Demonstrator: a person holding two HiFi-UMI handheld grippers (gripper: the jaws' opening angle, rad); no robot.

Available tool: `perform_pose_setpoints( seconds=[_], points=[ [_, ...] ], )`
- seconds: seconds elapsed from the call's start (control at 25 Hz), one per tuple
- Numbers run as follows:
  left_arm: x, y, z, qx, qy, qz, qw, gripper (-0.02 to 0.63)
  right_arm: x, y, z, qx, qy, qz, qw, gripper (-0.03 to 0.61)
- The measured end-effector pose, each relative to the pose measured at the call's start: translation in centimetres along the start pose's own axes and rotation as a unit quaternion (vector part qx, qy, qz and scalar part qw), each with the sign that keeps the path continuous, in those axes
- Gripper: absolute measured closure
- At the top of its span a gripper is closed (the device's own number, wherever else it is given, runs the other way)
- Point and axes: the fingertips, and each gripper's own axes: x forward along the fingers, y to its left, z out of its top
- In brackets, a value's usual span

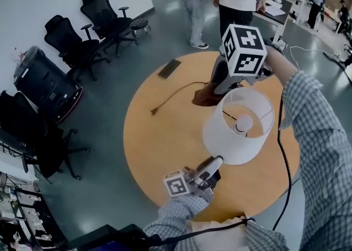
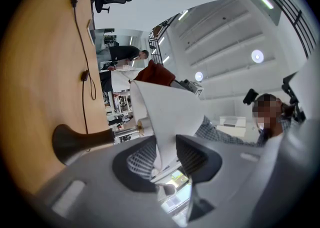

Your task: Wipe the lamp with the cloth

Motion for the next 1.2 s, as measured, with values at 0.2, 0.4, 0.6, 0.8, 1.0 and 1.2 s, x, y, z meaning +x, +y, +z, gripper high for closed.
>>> perform_pose_setpoints(
  seconds=[0.2, 0.4, 0.6, 0.8, 1.0, 1.2],
  points=[
    [0.2, 0.1, -0.3, 0.001, -0.003, -0.002, 1.0000, 0.492, 1.8, 0.1, -0.4, -0.005, 0.041, 0.022, 0.999, 0.514],
    [0.3, 0.4, -0.3, -0.001, -0.005, -0.006, 1.0000, 0.494, 2.0, 1.9, 1.4, -0.057, 0.044, 0.031, 0.997, 0.514],
    [0.1, 0.4, 0.2, -0.009, -0.012, -0.010, 0.9998, 0.495, 2.5, 5.1, 3.6, -0.126, 0.061, 0.039, 0.989, 0.514],
    [0.0, 0.4, 0.5, -0.015, -0.009, -0.011, 0.9998, 0.497, 2.8, 8.3, 4.9, -0.181, 0.068, 0.038, 0.980, 0.514],
    [0.0, 0.4, 0.7, -0.020, -0.005, -0.016, 0.9996, 0.497, 2.5, 12.3, 5.2, -0.224, 0.080, 0.018, 0.971, 0.514],
    [-0.2, 0.7, 0.6, -0.033, -0.006, -0.015, 0.9993, 0.497, 1.7, 15.5, 4.5, -0.240, 0.087, -0.008, 0.967, 0.514]
  ],
)
